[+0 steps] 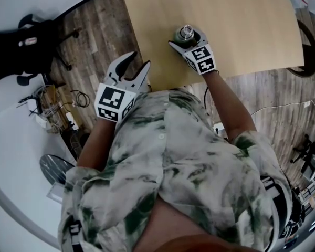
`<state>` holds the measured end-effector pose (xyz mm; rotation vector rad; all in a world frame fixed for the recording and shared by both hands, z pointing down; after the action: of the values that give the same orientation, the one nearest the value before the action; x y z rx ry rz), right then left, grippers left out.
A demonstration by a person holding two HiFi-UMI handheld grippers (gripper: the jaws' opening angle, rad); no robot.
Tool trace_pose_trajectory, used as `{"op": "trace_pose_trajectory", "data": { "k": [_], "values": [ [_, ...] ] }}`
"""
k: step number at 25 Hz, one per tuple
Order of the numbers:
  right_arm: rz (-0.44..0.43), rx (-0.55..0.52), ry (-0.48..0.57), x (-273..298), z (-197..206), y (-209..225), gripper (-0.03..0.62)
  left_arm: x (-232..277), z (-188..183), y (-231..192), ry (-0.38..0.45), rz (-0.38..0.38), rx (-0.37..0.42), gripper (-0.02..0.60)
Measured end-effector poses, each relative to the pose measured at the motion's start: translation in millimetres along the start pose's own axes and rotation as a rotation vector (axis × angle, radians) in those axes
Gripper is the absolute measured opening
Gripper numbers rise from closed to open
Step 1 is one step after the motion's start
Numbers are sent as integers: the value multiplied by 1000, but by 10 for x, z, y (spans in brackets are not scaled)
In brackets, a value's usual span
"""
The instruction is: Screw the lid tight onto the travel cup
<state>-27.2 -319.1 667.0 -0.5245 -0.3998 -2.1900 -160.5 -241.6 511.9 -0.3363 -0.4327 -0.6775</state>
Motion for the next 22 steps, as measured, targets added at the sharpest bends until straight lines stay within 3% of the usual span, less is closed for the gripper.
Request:
{"op": "trace_pose_trajectory", "data": {
  "k": [22],
  "values": [
    [40, -23, -49, 39, 25, 55, 407, -57, -41, 91, 9, -25, 4, 183]
  ]
}}
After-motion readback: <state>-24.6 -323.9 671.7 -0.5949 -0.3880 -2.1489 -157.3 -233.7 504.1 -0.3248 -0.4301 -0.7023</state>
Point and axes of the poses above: the fingertips, and each gripper's own axes: x forward along the fingers, y to its right, z out of its underside, the point moved 1 cm from there along -x, backward along the fingers, and after that the axes turned 3 degrees about y, right-handed, at the moved point
